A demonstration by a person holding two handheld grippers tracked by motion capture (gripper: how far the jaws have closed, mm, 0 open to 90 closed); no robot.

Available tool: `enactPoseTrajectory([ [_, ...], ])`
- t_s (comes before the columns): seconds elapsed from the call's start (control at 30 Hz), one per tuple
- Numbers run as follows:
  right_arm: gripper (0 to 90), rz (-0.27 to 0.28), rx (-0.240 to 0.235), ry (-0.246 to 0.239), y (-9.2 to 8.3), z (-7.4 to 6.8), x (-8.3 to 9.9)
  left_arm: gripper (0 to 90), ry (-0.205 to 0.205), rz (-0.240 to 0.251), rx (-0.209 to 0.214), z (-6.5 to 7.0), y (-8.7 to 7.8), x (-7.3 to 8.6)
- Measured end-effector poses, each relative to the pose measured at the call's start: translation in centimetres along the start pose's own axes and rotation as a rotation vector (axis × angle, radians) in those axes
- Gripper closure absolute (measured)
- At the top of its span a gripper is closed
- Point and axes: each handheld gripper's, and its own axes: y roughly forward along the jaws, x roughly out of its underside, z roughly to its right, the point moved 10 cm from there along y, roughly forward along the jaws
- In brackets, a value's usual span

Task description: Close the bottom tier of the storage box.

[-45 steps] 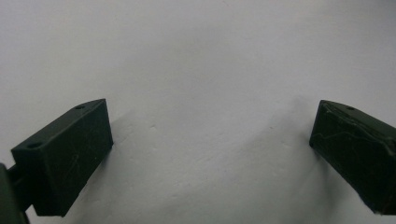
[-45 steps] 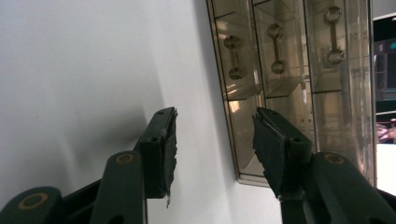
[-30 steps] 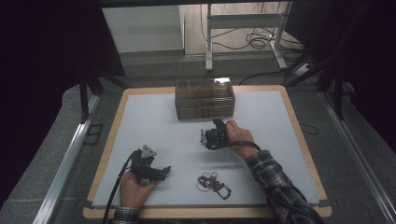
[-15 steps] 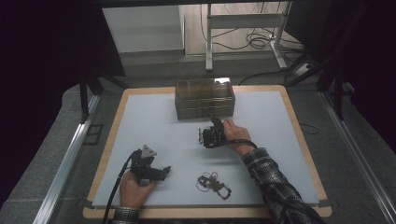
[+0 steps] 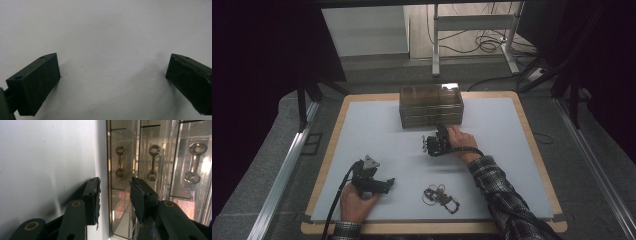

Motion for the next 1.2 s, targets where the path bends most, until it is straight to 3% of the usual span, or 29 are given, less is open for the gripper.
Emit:
enactPoseTrajectory([
  [0.97, 66.1, -0.021, 0.002, -0.024, 2.3, 0.2, -0.7, 0.0, -0.001, 0.001, 0.0, 0.0, 0.0, 0.0],
  [1.2, 69.6, -0.025, 0.023, -0.045, 2.3, 0.3, -0.9, 0.0, -0.001, 0.001, 0.0, 0.0, 0.0, 0.0],
])
